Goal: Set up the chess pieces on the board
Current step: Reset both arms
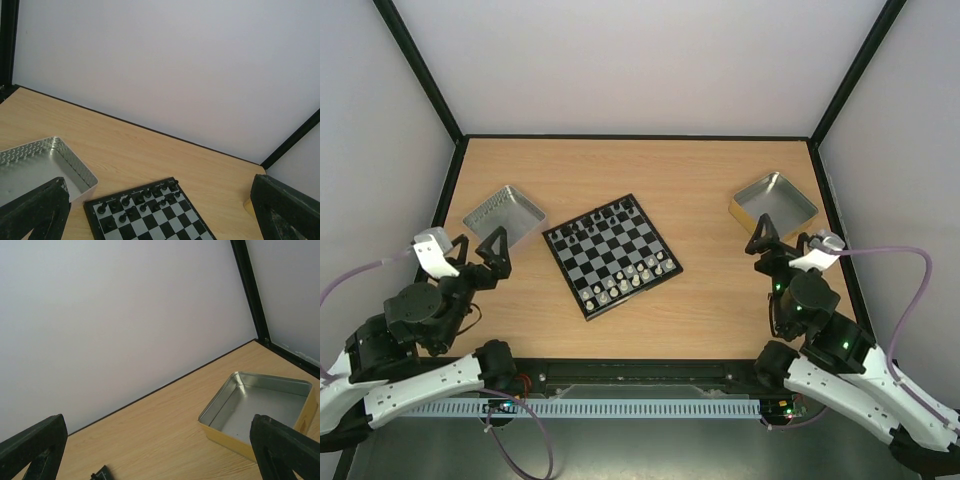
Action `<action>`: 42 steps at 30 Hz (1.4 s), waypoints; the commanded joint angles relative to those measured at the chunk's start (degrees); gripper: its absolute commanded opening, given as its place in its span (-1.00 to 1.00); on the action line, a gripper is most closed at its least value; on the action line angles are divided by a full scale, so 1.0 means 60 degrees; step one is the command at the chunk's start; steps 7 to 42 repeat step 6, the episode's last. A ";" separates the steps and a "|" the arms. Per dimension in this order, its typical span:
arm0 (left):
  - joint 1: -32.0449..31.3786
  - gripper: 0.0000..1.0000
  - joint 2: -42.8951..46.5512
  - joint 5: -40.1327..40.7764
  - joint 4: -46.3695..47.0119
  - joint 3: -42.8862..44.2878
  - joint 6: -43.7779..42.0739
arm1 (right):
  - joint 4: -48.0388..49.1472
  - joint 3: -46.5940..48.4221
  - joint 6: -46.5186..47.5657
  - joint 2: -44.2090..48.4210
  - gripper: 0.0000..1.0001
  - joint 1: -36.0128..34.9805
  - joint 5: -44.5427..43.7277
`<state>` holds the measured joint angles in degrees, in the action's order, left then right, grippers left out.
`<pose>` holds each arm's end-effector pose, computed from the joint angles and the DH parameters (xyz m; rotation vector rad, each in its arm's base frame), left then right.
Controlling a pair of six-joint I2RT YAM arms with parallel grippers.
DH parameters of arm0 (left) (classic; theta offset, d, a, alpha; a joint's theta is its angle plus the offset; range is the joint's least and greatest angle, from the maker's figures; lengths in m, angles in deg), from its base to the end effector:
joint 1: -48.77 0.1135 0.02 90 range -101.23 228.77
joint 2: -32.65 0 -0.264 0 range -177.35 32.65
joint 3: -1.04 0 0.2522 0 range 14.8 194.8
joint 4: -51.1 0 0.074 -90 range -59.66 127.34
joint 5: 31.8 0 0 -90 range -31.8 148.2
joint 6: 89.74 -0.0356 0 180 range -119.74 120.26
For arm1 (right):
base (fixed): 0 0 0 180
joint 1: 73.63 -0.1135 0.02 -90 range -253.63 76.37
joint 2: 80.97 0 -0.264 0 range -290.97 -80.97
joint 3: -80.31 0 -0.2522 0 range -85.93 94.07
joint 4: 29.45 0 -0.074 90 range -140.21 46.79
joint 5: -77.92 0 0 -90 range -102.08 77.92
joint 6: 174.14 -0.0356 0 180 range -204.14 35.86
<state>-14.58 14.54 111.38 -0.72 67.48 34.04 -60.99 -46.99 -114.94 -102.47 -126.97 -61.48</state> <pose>0.0398 -0.0157 0.3781 -0.2962 1.6085 -0.5536 0.0738 0.0539 0.3403 0.3668 1.5515 0.4707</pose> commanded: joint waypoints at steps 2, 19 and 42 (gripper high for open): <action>-0.0021 0.99 0.0019 0.0419 -0.0259 0.0180 0.0010 | -0.0123 0.0150 0.0080 0.0264 0.97 -0.0002 -0.0615; -0.0025 0.99 -0.0128 0.0454 -0.0224 0.0126 -0.0006 | -0.0113 0.0120 0.0081 0.0231 0.97 -0.0010 -0.0616; -0.0025 0.99 -0.0128 0.0454 -0.0224 0.0126 -0.0006 | -0.0113 0.0120 0.0081 0.0231 0.97 -0.0010 -0.0616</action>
